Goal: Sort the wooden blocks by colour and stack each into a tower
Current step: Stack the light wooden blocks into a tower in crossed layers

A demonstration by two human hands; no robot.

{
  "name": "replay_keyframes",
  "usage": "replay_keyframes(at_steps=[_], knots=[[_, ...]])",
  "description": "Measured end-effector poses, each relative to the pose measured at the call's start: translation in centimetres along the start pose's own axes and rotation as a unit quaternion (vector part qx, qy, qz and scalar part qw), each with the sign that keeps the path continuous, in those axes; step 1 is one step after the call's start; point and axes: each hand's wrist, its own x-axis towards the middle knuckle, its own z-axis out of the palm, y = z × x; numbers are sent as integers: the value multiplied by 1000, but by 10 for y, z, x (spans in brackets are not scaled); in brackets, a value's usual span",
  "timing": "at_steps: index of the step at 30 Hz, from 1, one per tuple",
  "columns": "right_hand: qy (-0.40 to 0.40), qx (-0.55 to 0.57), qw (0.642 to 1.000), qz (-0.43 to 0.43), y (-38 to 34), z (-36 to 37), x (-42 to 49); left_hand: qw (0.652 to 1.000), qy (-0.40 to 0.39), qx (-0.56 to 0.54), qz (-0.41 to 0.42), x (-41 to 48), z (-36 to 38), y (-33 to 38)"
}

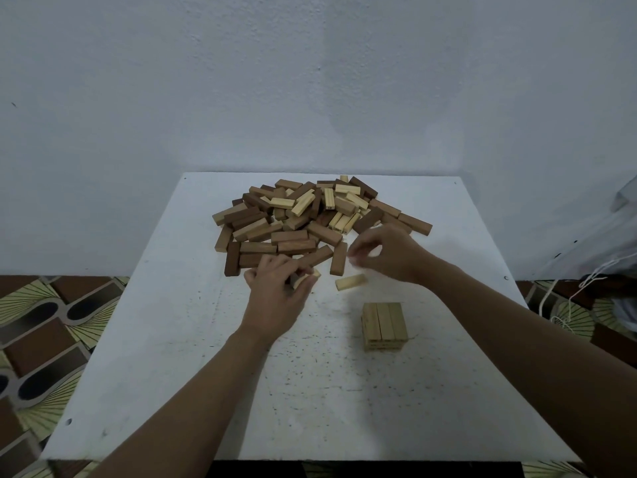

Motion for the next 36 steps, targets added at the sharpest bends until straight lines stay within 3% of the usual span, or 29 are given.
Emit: replay_keyframes(at_steps=[4,15,23,26,29,32,36], knots=[[96,-65,993,-19,9,2,24,1000,-14,2,4,2,2,-2],[65,-272,960,26,-2,8,85,999,6,-32,3,5,4,-8],[125,-320,939,0,-7,10,84,998,8,-56,23,6,6,-10],[211,-257,943,16,-5,13,78,998,-6,-49,31,5,3,-10],[281,-19,957,69,-9,7,59,998,-6,-66,17,4,0,-8],[209,118,968,72,-14,-2,21,997,-8,-75,0,3,-2,-7],[80,91,992,39,-12,-5,-28,997,-15,-72,3,1,-3,-2]])
